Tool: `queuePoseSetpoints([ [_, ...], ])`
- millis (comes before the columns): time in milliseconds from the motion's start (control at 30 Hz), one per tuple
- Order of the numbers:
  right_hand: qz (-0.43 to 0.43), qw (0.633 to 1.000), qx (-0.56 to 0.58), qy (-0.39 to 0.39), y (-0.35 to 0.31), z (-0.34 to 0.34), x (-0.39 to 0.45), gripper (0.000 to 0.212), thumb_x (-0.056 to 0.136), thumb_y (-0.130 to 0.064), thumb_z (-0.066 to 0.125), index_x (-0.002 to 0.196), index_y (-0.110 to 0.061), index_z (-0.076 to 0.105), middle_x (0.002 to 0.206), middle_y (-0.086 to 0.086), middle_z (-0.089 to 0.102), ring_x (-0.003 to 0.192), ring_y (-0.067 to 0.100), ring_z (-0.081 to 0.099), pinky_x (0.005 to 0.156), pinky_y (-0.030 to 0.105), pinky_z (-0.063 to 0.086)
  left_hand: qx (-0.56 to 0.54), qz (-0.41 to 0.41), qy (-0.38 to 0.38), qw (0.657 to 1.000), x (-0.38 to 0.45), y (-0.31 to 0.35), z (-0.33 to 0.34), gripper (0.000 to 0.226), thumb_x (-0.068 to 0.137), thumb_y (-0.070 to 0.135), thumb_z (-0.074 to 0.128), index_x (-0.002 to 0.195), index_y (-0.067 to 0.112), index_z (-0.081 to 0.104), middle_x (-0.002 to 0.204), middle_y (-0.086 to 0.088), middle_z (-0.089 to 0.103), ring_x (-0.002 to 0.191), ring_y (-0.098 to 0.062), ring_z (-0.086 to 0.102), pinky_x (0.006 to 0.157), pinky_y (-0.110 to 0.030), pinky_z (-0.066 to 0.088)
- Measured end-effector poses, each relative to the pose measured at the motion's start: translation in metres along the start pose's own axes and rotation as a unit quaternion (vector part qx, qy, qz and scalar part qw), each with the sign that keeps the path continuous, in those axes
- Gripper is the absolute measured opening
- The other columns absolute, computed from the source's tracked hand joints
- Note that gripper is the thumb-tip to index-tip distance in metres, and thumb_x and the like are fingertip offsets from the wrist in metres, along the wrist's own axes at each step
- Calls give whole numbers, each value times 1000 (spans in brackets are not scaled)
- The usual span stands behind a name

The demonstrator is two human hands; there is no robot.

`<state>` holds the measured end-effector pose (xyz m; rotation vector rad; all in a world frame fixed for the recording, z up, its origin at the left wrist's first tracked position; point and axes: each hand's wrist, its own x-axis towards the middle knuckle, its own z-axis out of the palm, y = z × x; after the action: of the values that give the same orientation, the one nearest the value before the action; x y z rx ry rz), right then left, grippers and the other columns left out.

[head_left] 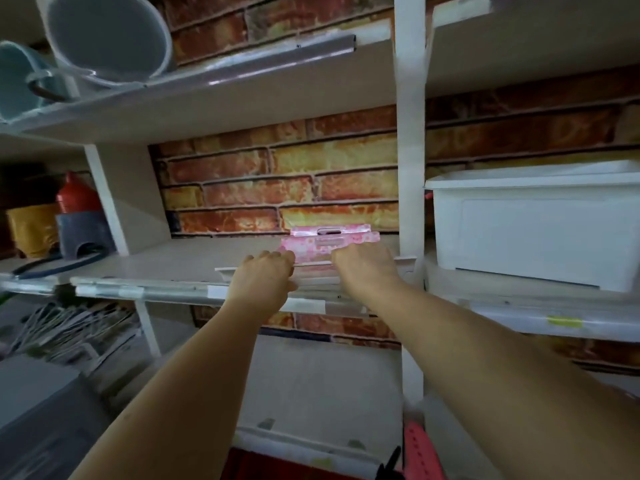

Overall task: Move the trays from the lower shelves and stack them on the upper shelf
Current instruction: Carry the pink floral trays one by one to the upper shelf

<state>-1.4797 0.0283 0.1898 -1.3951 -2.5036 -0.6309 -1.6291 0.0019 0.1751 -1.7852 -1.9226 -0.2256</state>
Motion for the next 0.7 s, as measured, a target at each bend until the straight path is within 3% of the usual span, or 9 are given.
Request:
queuePoseSetpoints([
  [267,48,996,-50,-48,-38,26,61,32,91,2,49,119,-6,61,115,9,65,107,27,60,78,32,43,-78,90,-37,992,50,-58,59,27,96,34,49,111,12,52,112,-7,61,101,-23,56,85,-31,43],
  [400,57,996,-17,-60,-52,39,85,21,95,-18,52,109,-7,64,108,8,66,91,24,59,75,31,41,-104,89,-41,990,63,-74,76,46,95,50,39,112,10,52,111,-9,61,102,-24,55,87,-33,43],
  [533,66,994,10,-85,-60,43,102,43,96,-50,44,101,-11,61,98,5,61,84,23,53,70,30,35,-97,95,-41,990,74,-87,84,54,96,54,31,112,7,53,113,-12,61,106,-27,55,88,-34,41],
  [700,57,993,48,-94,-60,45,114,59,94,-59,38,109,-7,58,104,9,62,88,25,55,69,31,37,-95,108,-40,989,83,-96,87,55,96,54,28,111,7,53,113,-12,61,105,-26,55,88,-34,41],
])
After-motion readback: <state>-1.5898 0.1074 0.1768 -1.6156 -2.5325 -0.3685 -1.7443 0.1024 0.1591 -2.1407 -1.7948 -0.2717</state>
